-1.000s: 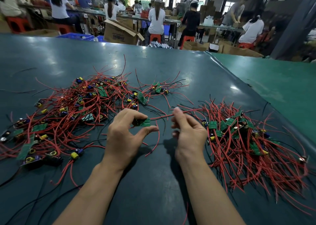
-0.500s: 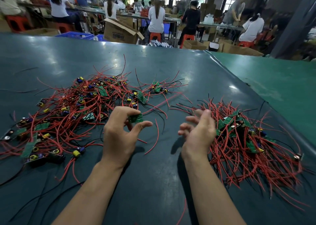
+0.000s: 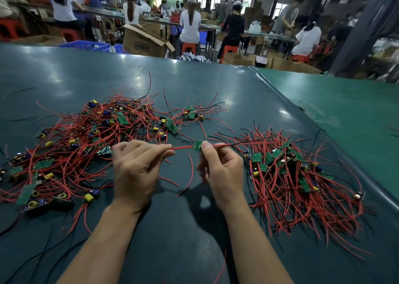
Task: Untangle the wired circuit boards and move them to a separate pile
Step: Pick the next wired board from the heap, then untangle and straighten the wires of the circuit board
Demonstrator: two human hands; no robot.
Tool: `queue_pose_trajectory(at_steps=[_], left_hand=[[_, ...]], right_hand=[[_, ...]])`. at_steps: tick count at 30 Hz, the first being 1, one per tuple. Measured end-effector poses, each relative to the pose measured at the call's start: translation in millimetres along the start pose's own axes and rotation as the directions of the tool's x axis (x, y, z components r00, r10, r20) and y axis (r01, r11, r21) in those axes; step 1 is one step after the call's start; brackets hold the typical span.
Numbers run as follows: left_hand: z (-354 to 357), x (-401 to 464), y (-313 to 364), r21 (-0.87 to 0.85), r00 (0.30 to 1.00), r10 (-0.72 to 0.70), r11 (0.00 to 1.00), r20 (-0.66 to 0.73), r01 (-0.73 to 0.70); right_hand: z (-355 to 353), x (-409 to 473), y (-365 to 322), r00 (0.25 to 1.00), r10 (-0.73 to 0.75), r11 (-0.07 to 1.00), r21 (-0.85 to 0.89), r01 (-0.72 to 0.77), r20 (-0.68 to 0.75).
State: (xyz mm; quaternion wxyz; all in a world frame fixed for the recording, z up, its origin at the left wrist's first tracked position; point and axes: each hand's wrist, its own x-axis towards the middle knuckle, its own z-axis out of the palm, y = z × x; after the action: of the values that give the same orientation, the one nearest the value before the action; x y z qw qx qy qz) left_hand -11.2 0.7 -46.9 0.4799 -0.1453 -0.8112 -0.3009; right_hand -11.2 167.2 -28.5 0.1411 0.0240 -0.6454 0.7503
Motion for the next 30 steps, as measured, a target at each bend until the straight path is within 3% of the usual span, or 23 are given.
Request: queue_pose_trajectory(at_steps=[2, 5, 7, 9, 11, 13, 17, 22, 25, 30], left_hand=[[0, 0, -4, 0.117, 0.995, -0.071, 0.990, -0.067, 0.079], [2, -2, -11, 0.157, 0.964, -0.232, 0.955, -0.128, 0.251], [3, -1, -14, 0.129, 0.938, -0.321, 0.932, -0.134, 0.338], [5, -1, -14, 0.150, 0.934, -0.337, 0.924, -0.119, 0.353], [8, -1, -10, 0.207, 0.938, -0.334, 0.915, -0.098, 0.347], [8, -2, -9, 0.293, 0.918, -0.380, 0.870, -0.115, 0.397], [4, -2, -13, 0.468, 0.805, -0.569, 0.673, -0.166, 0.572], [3, 0, -15, 0.600, 0.652, -0.757, 0.502, -0.043, 0.623], [2, 1, -18, 0.621, 0.628, -0.778, 0.488, -0.009, 0.613], [3, 2, -19, 0.546, 0.655, -0.756, 0.545, -0.007, 0.636]], right_hand=[[1, -2, -2, 0.987, -0.064, 0.998, -0.022, 0.061, -0.150], [2, -1, -4, 0.916, -0.101, 0.994, 0.007, 0.113, -0.388], [-4, 6, -5, 0.836, -0.063, 0.981, 0.118, 0.151, -0.545], [-12, 12, -6, 0.794, 0.058, 0.951, 0.275, 0.141, -0.605], [-15, 14, -1, 0.804, 0.266, 0.894, 0.447, -0.001, -0.531], [-9, 13, 6, 0.845, 0.371, 0.857, 0.493, -0.151, -0.385], [9, 8, 18, 0.940, 0.251, 0.952, 0.234, -0.197, -0.231], [10, 5, 19, 0.970, 0.196, 0.980, 0.073, -0.187, -0.147], [10, 5, 18, 0.968, 0.205, 0.978, 0.066, -0.197, -0.146], [13, 3, 15, 0.973, 0.196, 0.980, 0.011, -0.196, -0.118]])
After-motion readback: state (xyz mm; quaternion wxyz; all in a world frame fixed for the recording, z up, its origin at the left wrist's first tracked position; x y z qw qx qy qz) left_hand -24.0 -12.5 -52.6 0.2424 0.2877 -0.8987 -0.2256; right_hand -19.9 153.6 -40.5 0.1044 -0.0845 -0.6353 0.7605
